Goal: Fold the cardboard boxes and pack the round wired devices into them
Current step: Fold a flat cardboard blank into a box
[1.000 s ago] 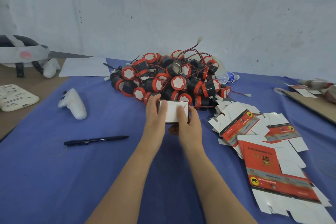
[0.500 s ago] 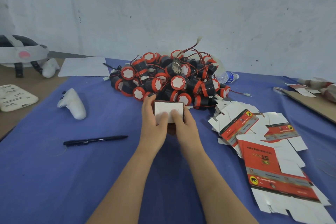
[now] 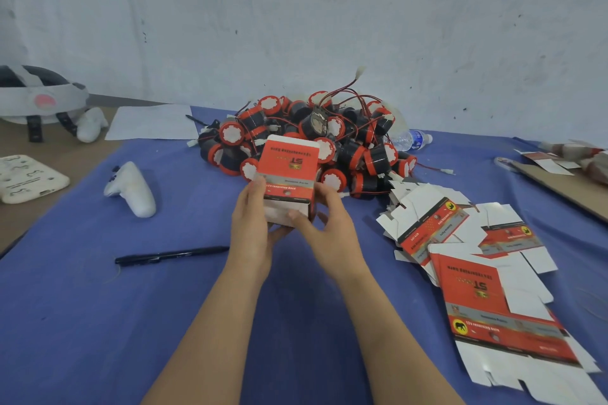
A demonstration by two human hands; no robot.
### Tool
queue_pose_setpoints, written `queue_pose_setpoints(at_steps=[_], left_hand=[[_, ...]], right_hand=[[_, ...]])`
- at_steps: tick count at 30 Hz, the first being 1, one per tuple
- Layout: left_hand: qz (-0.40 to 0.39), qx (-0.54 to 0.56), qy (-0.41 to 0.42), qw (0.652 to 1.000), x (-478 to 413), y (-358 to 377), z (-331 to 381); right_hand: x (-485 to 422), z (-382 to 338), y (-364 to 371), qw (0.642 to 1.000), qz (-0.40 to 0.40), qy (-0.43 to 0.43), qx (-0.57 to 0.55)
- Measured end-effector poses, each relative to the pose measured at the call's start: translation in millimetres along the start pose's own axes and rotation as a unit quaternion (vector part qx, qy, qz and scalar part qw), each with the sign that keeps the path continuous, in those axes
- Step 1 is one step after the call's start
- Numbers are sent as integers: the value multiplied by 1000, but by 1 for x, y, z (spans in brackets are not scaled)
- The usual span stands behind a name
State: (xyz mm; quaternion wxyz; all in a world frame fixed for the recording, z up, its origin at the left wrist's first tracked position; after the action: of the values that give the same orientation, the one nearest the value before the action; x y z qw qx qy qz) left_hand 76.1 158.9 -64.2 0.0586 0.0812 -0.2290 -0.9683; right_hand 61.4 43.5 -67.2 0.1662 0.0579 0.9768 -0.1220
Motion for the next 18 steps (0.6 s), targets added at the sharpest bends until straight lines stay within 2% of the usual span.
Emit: queue_pose_setpoints(at_steps=[5, 8, 14, 18], left_hand=[[46, -1, -46, 998, 1, -2, 1], [66, -25, -20, 997, -1, -6, 4], [56, -97, 40, 993, -1, -2, 1], [44, -103, 5, 994, -1, 0, 0]], right_hand=[[5, -6, 6, 999, -43, 32, -6], [7, -10, 11, 996, -75, 42, -36], [6, -16, 0, 996, -12, 58, -70], [9, -22, 3, 992, -12, 74, -97]])
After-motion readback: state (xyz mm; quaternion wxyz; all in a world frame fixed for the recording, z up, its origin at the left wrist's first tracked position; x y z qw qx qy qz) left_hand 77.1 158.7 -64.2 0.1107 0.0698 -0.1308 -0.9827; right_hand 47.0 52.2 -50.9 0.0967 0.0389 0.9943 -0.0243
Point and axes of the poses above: each hand's wrist, its own x-axis away from the middle knuckle, its own y-axis out of the palm, z = x × y, the point moved 2 cm from there along -x, towards the middle knuckle, and after that the axes turned 6 degrees about y, right-handed, at the moved point
